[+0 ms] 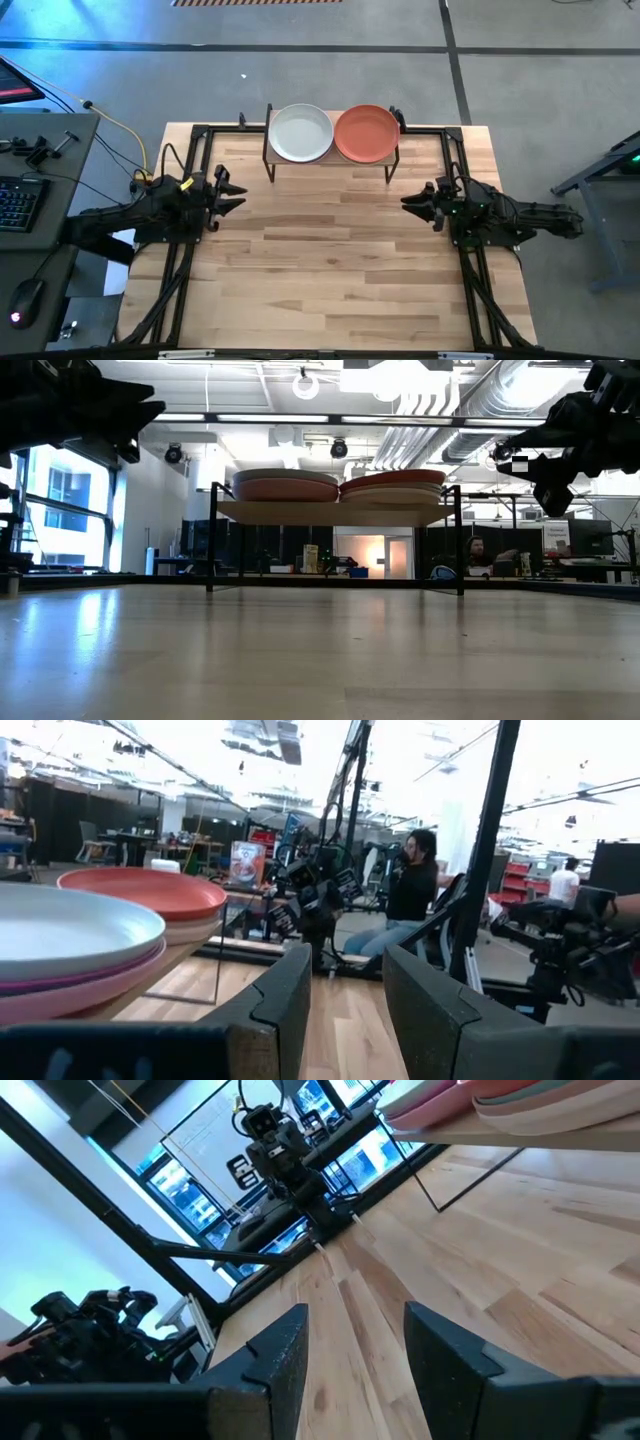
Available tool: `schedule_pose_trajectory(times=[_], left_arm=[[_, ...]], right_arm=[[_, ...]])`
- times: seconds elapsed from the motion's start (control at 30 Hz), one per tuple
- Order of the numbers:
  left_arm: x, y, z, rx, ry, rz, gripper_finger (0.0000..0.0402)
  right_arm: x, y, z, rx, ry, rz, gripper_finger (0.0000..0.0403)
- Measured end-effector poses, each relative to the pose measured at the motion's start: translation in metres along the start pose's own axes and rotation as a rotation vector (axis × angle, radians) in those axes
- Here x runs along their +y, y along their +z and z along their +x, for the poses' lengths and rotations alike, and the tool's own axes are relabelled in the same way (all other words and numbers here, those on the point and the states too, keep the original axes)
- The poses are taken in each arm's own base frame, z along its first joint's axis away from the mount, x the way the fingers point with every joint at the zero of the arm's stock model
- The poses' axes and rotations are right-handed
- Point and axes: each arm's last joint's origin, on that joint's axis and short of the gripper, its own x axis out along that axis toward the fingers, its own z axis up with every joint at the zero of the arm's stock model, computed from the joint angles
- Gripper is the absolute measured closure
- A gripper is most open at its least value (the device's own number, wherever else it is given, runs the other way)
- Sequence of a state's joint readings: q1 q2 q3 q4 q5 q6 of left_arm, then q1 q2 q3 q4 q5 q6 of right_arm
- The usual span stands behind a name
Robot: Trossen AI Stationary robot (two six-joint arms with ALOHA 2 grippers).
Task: Place and stack plates onto a shelf
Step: Return to Home Position
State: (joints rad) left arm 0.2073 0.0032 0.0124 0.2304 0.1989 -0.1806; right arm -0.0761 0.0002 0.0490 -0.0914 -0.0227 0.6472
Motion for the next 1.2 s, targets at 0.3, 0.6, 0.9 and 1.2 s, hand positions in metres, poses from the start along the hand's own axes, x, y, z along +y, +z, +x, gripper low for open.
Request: schedule_pose_trajectory(times=[0.3, 0.6, 0.9, 1.2], left_arm=[[0.0004, -0.0015, 0.0003, 0.016, 0.003, -0.003, 0.0284], [0.0007, -0.0031, 0.0002, 0.032, 0.006, -0.007, 0.0284], [0.0006, -0.0031, 0.0002, 0.031, 0.006, -0.006, 0.0284], [0.0006, -0.0031, 0.0002, 0.031, 0.006, -0.006, 0.0284]], right_arm=[[-0.0003, -0.0003, 0.0005, 0.005, -0.004, 0.000, 0.0256], [-0.0003, -0.0003, 0.0004, 0.005, -0.004, 0.000, 0.0256], [-0.0003, -0.0003, 0.0004, 0.005, -0.004, 0.000, 0.0256], [-0.0003, -0.0003, 0.0004, 0.005, -0.004, 0.000, 0.0256]])
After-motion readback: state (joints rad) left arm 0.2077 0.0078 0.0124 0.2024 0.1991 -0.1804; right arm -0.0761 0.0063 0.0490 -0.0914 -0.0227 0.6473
